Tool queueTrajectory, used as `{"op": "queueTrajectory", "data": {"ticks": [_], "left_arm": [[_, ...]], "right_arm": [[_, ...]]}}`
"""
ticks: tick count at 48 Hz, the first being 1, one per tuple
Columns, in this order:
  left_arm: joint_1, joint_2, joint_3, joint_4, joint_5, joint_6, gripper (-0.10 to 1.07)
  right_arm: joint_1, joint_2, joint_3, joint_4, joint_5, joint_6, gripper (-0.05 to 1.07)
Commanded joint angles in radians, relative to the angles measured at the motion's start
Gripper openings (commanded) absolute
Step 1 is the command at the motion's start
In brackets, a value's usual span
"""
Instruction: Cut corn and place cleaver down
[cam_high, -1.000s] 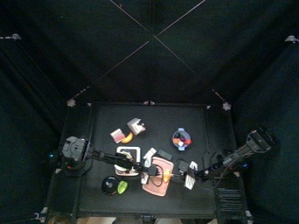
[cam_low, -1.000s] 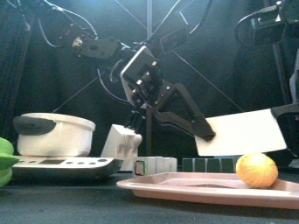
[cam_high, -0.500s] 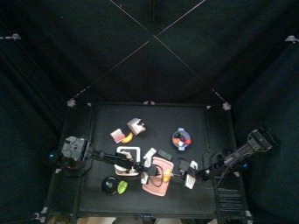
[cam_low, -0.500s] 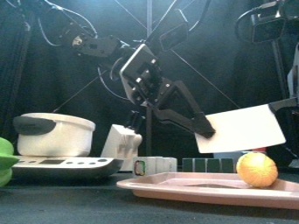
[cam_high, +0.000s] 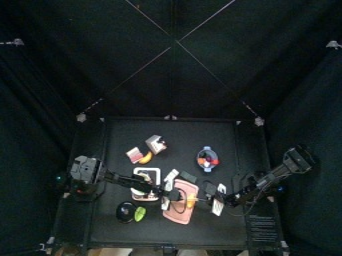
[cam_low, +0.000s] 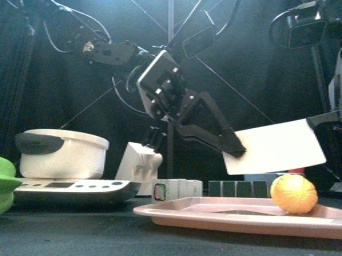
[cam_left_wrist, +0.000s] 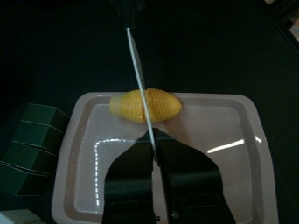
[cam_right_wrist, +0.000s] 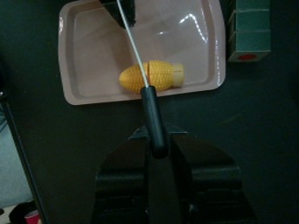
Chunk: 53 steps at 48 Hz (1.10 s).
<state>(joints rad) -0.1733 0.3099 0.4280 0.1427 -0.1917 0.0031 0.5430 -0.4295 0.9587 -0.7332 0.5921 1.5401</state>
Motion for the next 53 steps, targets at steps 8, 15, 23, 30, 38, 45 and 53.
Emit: {"op": "queueTrajectory", "data": {"ticks": [8, 15, 23, 30, 38, 45, 53], "left_arm": [[-0.005, -0.006, -0.023, 0.002, -0.026, 0.003, 0.33], [-0.005, -0.005, -0.021, 0.002, -0.026, 0.003, 0.33], [-0.005, 0.0, -0.02, 0.002, -0.026, 0.003, 0.33], [-0.003, 0.006, -0.02, 0.002, -0.018, 0.002, 0.33], [0.006, 0.005, -0.018, 0.0, -0.015, 0.0, 0.33], [0.009, 0.006, -0.017, 0.0, -0.015, 0.0, 0.33], [0.009, 0.018, -0.017, 0.0, -0.015, -0.002, 0.33]], "right_arm": [[-0.017, 0.011, -0.006, -0.006, 0.0, 0.011, 0.33], [-0.017, 0.02, -0.008, 0.0, -0.008, 0.011, 0.33], [-0.015, 0.029, -0.006, 0.003, -0.008, 0.012, 0.33], [-0.018, 0.057, -0.008, 0.002, -0.008, 0.014, 0.33], [-0.041, 0.106, -0.014, -0.012, -0.017, 0.006, 0.33], [-0.067, 0.138, -0.018, -0.021, -0.026, 0.006, 0.33], [-0.078, 0.146, -0.018, -0.026, -0.026, 0.006, 0.33]]}}
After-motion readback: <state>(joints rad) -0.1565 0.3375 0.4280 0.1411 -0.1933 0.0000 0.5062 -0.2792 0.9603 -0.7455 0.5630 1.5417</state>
